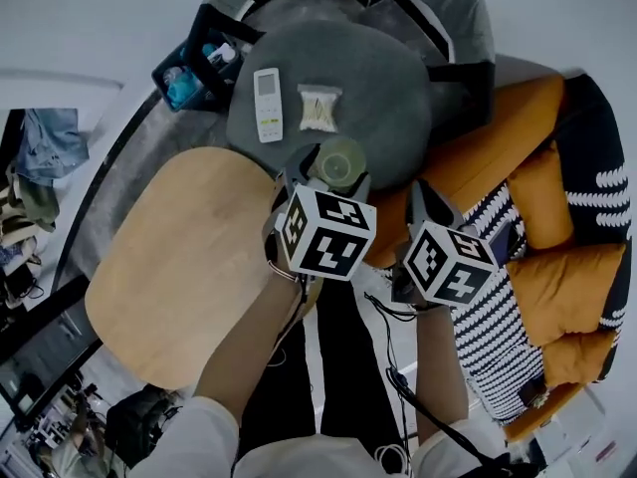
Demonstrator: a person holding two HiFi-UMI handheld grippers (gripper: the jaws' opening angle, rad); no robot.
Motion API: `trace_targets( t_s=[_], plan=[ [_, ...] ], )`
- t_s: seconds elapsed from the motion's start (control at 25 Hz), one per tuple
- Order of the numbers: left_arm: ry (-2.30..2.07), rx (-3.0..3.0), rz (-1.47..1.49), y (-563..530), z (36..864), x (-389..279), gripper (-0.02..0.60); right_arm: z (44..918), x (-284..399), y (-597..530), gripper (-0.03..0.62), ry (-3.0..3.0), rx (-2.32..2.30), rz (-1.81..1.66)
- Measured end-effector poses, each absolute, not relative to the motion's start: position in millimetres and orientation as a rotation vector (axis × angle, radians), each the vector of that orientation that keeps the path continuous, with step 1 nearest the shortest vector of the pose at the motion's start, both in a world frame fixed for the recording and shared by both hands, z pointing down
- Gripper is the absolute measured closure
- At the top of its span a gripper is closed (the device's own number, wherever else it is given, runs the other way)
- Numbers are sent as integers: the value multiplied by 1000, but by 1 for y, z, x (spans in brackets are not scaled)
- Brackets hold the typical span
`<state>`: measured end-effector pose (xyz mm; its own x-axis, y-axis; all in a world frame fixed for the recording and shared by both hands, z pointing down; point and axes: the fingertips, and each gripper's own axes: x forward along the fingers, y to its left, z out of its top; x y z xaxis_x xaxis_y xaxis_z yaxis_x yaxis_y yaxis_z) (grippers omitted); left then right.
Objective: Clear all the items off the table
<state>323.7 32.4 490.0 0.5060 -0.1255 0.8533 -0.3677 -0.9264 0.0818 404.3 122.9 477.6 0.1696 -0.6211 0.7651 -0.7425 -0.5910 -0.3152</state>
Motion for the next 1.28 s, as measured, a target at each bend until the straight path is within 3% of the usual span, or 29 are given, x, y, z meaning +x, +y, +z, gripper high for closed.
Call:
trace_targets(
  t_s=[0.56, 1.28],
  plan=[
    [-350, 2569, 1420, 8, 534, 424, 233, 507, 445, 134, 569, -1279, 2313, 1468],
    [-357, 2502, 1353, 16, 544, 428, 232, 514, 452, 132, 569, -1285, 2308, 1490]
  ],
)
